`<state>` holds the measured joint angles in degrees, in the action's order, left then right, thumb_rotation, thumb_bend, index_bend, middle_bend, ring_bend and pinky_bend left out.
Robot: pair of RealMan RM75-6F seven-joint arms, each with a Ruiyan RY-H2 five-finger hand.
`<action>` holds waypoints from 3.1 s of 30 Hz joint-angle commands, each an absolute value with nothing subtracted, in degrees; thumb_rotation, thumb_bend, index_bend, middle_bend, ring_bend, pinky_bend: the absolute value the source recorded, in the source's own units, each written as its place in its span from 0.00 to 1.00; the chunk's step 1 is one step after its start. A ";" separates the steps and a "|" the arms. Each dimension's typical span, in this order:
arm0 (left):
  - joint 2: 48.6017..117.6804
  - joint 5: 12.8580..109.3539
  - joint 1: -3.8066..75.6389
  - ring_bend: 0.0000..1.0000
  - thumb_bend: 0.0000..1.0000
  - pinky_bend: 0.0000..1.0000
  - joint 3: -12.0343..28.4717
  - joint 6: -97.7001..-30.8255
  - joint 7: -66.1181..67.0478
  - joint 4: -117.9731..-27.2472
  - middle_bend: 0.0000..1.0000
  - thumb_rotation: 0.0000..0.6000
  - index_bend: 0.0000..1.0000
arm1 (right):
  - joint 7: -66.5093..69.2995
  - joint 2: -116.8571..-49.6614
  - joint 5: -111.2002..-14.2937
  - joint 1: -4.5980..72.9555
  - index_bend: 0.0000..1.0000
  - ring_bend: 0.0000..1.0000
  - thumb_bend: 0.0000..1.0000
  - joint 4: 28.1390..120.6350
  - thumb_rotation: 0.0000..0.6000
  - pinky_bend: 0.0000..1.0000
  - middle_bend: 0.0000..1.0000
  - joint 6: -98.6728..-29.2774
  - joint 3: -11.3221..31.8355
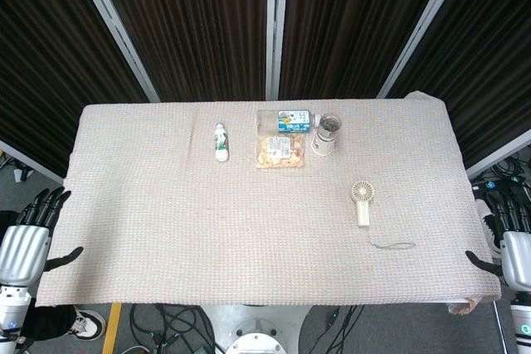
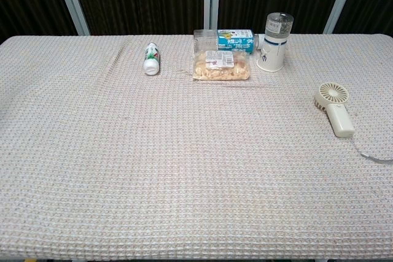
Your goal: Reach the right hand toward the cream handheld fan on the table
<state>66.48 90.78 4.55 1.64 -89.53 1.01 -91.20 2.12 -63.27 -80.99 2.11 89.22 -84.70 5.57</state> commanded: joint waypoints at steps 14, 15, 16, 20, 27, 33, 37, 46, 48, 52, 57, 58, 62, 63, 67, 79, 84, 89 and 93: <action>67.04 90.71 4.59 0.00 0.05 0.18 1.55 -89.22 0.78 -90.60 0.04 1.00 0.06 | 2.34 -63.68 -80.93 2.18 0.00 0.00 0.00 88.60 1.00 0.00 0.00 -84.19 5.43; 67.01 90.73 4.68 0.00 0.05 0.18 1.60 -89.14 0.85 -90.68 0.04 1.00 0.06 | 2.41 -63.71 -80.89 2.20 0.00 0.00 0.01 88.57 1.00 0.00 0.00 -84.14 5.45; 66.96 90.79 4.79 0.00 0.05 0.18 1.67 -89.10 0.91 -90.85 0.04 1.00 0.06 | 2.49 -63.71 -80.79 2.24 0.00 0.00 0.02 88.57 1.00 0.00 0.00 -83.99 5.46; 67.01 90.93 4.94 0.00 0.05 0.18 1.82 -89.19 0.87 -91.07 0.04 1.00 0.06 | 2.23 -63.65 -80.56 2.41 0.00 0.00 0.10 88.71 1.00 0.00 0.00 -83.56 5.49; 67.80 90.40 4.92 0.00 0.05 0.18 1.52 -88.47 -0.04 -89.68 0.04 1.00 0.06 | 2.38 -64.00 -80.05 2.76 0.00 0.00 0.23 87.87 1.00 0.00 0.00 -82.31 5.33; 67.92 90.70 4.84 0.00 0.05 0.18 1.53 -88.93 0.22 -89.70 0.04 1.00 0.06 | 2.20 -64.54 -80.04 3.76 0.00 0.00 0.83 87.64 1.00 0.00 0.00 -80.92 5.48; 67.91 90.76 5.03 0.00 0.05 0.18 1.42 -88.50 0.32 -89.80 0.04 1.00 0.06 | 1.45 -65.80 -80.04 4.56 0.00 0.00 1.00 87.67 1.00 0.00 0.02 -80.49 5.84; 67.94 90.46 4.69 0.00 0.05 0.18 1.21 -88.61 -0.74 -88.95 0.04 1.00 0.06 | -2.38 -66.32 -77.83 7.41 0.00 0.70 1.00 89.99 1.00 0.66 0.87 -75.55 6.26; 68.01 90.55 4.71 0.00 0.05 0.18 1.15 -88.59 -0.99 -88.70 0.04 1.00 0.06 | -3.78 -66.46 -77.35 8.16 0.00 0.74 1.00 90.50 1.00 0.69 0.93 -74.53 6.37; 67.89 90.69 4.80 0.00 0.05 0.18 1.19 -88.61 -1.16 -88.53 0.04 1.00 0.06 | -5.71 -67.33 -76.29 9.70 0.00 0.74 1.00 91.03 1.00 0.69 0.93 -72.54 6.67; 67.90 90.61 4.91 0.00 0.05 0.18 1.11 -88.25 -1.11 -88.51 0.04 1.00 0.06 | -6.98 -68.60 -74.05 12.46 0.00 0.79 1.00 91.59 1.00 0.70 0.94 -67.38 6.73; 67.93 90.53 4.90 0.00 0.05 0.18 1.08 -88.16 -1.14 -88.46 0.04 1.00 0.06 | -7.28 -68.97 -73.60 13.18 0.02 0.80 1.00 91.77 1.00 0.71 0.94 -66.11 6.70; 67.98 90.30 4.87 0.00 0.05 0.18 1.04 -87.98 -1.29 -88.14 0.04 1.00 0.06 | -8.08 -71.10 -72.75 15.06 0.08 0.82 1.00 91.29 1.00 0.72 0.95 -63.99 6.92; 67.97 90.25 4.87 0.00 0.05 0.18 1.04 -87.94 -1.33 -88.06 0.04 1.00 0.06 | -8.43 -71.64 -72.55 15.47 0.08 0.82 1.00 91.06 1.00 0.72 0.95 -63.60 6.97; 68.00 90.06 4.81 0.00 0.05 0.18 0.98 -87.83 -1.71 -87.68 0.04 1.00 0.06 | -10.41 -73.49 -70.00 17.45 0.08 0.82 1.00 90.45 1.00 0.72 0.95 -60.74 7.24; 68.29 89.53 4.69 0.00 0.05 0.18 1.09 -87.72 -2.75 -86.61 0.04 1.00 0.06 | -16.97 -78.94 -63.35 22.12 0.07 0.82 1.00 89.03 1.00 0.72 0.95 -55.42 6.50; 68.35 89.47 4.62 0.00 0.05 0.18 1.06 -87.73 -3.25 -86.21 0.04 1.00 0.06 | -18.31 -80.23 -62.32 22.38 0.07 0.82 1.00 89.05 1.00 0.72 0.95 -55.62 5.51; 68.31 89.45 4.49 0.00 0.05 0.18 1.05 -87.89 -3.80 -85.79 0.04 1.00 0.06 | -19.14 -80.71 -61.21 22.56 0.07 0.82 1.00 88.82 1.00 0.72 0.95 -55.73 4.85; 68.21 89.36 4.34 0.00 0.05 0.18 1.10 -88.12 -3.99 -85.64 0.04 1.00 0.06 | -19.33 -80.94 -60.60 22.92 0.07 0.82 1.00 88.63 1.00 0.72 0.95 -55.45 4.60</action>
